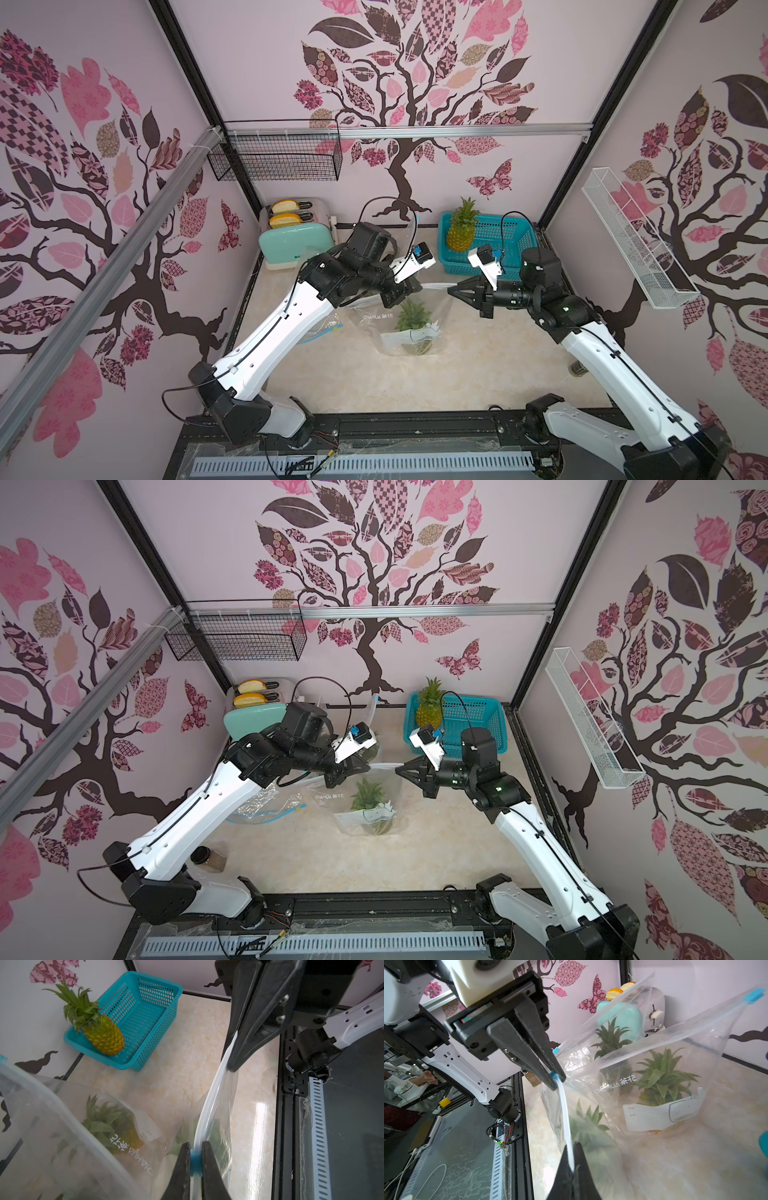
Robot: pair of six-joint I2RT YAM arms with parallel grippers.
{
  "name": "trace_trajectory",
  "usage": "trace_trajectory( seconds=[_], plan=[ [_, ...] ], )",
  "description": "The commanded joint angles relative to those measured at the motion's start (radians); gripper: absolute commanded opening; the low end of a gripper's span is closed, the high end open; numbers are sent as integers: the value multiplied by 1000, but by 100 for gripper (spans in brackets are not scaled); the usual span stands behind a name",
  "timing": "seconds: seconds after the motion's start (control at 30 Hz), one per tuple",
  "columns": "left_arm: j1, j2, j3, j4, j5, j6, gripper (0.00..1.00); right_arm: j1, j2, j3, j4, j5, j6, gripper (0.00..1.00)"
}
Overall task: Open the zip-top bag and take out the pineapple
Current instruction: Unzip the zipper on the zipper food storage bag.
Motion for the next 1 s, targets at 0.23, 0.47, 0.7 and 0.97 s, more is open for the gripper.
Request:
trace_trajectory(
  seconds=[0.23,0.47,0.7,0.97],
  plan=[
    [80,-226,-161,-209,-327,-158,0,-134,-8,6,51,108,86,0],
    [81,-297,-209,-284,-417,-195,0,-177,2,28,45,156,113,0],
    [81,-370,-201,-339,-456,-225,0,-190,22,58,64,190,140,0],
    [81,-416,-204,-331,-356,-259,0,-193,60,75,126,109,195,0]
  ],
)
